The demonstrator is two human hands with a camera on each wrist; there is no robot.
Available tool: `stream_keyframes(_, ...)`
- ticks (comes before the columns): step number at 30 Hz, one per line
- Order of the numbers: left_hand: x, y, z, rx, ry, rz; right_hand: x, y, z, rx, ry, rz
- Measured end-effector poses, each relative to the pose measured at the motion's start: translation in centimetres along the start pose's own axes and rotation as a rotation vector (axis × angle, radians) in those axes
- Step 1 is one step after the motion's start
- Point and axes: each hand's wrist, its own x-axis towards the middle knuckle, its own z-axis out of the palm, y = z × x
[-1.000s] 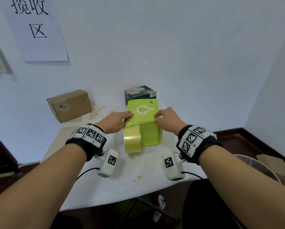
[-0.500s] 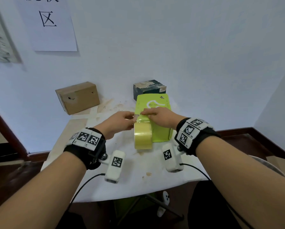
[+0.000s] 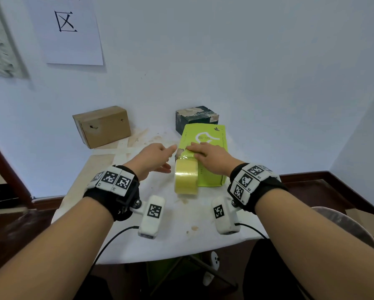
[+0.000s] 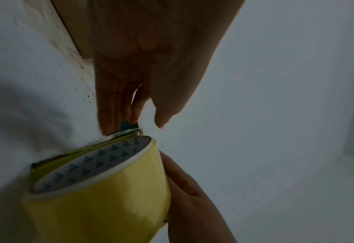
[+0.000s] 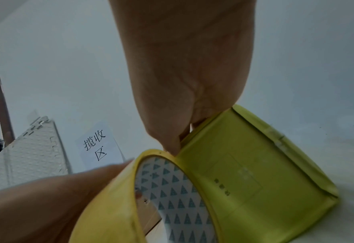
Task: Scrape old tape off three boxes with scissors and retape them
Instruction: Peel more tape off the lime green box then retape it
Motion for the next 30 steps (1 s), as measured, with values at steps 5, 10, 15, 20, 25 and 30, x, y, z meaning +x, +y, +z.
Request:
stream_keyframes(5, -1.8, 0.2, 0.5, -0.036, -0.270, -0.082, -0.4, -0.5, 0.0, -0.028, 0.004, 0.025)
stream_keyframes(10, -1.0, -0.1, 0.8, -0.203, -0.068, -0.085, -1.1, -0.6, 0.3, -0.057, 0.038, 0.082)
stream_keyframes(15, -1.1, 0.1, 1.9, -0.165, -0.115, -0.080, -1.0, -0.1, 0.3, -0.034, 0.028, 0.098)
stream_keyframes(20, -1.2, 0.2, 1.9, -0.120, -0.081, -0.080, -1.0, -0.1, 0.4, -0.047, 0.017, 0.089)
stream_keyframes(25, -1.4, 0.1, 2.2, -0.113, -0.068, -0.080, -1.2, -0.1, 0.4, -0.037, 0.015, 0.090)
stream_keyframes(30, -1.6, 0.6, 2.2, -0.106, -0.069, -0.095, -1.1, 0.0, 0.4, -0.020, 0.017, 0.088)
